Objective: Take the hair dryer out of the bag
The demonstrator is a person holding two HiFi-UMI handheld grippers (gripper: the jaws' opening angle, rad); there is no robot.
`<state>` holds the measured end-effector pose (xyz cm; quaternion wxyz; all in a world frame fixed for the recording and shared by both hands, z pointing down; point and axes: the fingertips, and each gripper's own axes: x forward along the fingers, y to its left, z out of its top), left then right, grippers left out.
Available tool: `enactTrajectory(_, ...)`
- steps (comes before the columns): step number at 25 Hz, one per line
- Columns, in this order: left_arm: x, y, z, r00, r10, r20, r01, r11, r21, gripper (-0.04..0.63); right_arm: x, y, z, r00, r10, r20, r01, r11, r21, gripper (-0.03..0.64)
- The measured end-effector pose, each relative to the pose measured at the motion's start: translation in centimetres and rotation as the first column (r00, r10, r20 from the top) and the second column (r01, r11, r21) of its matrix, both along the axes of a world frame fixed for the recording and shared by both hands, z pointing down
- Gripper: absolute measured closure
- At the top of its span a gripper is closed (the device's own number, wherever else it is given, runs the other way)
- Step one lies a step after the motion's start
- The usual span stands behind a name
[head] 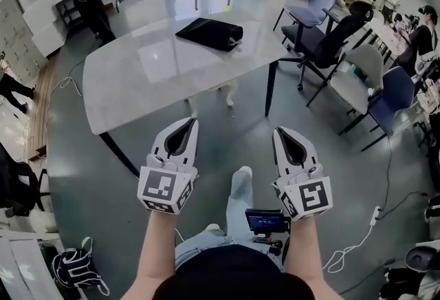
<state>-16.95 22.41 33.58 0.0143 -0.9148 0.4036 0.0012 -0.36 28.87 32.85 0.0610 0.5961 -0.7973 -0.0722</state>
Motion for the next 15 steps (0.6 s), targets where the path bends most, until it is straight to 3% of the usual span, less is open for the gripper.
enactTrajectory(6,2.9,-6.8,1.0,0.999,-0.034,0.0,0.034,0.999,-0.017,0.583,3.0,-7.5,1.1,0.999,-0.043,0.003,0.043,0.999,-0.012,0.594)
enactTrajectory(15,10.8,-21.5,1.4,0.996,-0.085,0.007,0.086,0.996,-0.016,0.583,11.6,-22.9,1.9,0.995,-0.095,-0.002,0.095,0.995,-0.029,0.594)
